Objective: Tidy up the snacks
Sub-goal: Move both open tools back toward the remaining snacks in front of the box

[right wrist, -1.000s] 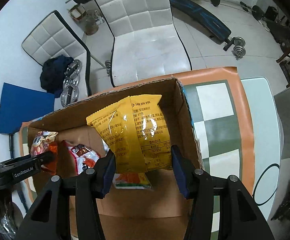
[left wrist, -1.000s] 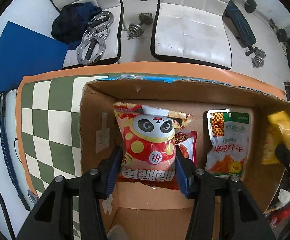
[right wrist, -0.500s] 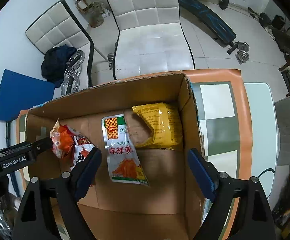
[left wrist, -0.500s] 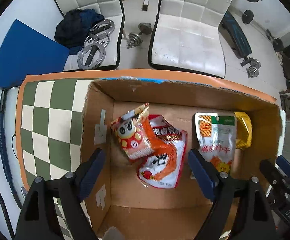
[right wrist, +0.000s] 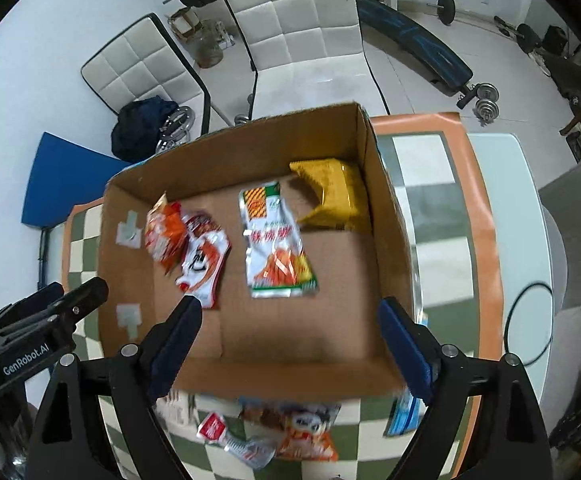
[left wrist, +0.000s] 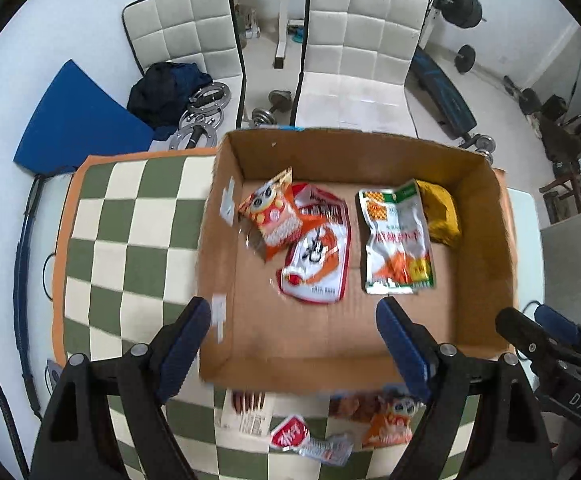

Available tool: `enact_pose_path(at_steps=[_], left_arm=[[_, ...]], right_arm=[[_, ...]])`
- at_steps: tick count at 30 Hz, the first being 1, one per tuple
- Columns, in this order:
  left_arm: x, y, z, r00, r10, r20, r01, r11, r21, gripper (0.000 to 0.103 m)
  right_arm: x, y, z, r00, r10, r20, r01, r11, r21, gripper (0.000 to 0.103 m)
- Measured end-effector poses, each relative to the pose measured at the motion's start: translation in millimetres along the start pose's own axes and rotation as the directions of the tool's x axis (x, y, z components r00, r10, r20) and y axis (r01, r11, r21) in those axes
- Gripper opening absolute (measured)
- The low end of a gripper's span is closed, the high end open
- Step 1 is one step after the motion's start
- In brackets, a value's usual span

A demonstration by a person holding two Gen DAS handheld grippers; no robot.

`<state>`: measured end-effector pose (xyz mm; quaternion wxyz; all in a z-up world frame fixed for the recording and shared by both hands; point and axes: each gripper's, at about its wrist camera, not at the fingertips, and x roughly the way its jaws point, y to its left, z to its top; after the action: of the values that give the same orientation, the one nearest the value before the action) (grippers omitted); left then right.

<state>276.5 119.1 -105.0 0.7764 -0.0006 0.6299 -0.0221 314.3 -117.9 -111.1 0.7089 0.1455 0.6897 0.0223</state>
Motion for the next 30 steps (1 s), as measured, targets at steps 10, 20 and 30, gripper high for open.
enact_pose_path(at_steps=[10, 20, 30], left_arm=[[0.0, 25.7, -90.6, 1.000, 0.007, -0.031, -0.007, 1.000, 0.003, 0.085], [77.4, 53.8, -144.1, 0.980, 0.072, -0.186, -0.071, 0.997, 0.017, 0.085], [129.2, 51.6, -145.9, 0.961, 0.118, -0.249, -0.105, 0.992, 0.065, 0.085]], right_arm=[[-19.5, -2.5, -104.4, 0.998, 0.046, -0.030, -0.046, 0.999, 0.026, 0.092], [46.0, -30.5, -164.8, 0.988, 0.029, -0.149, -0.011, 0.993, 0.118, 0.092], [103.3, -32.1, -172.7, 0.972, 0.014, -0.236, 0.016, 0.992, 0.123, 0.092]])
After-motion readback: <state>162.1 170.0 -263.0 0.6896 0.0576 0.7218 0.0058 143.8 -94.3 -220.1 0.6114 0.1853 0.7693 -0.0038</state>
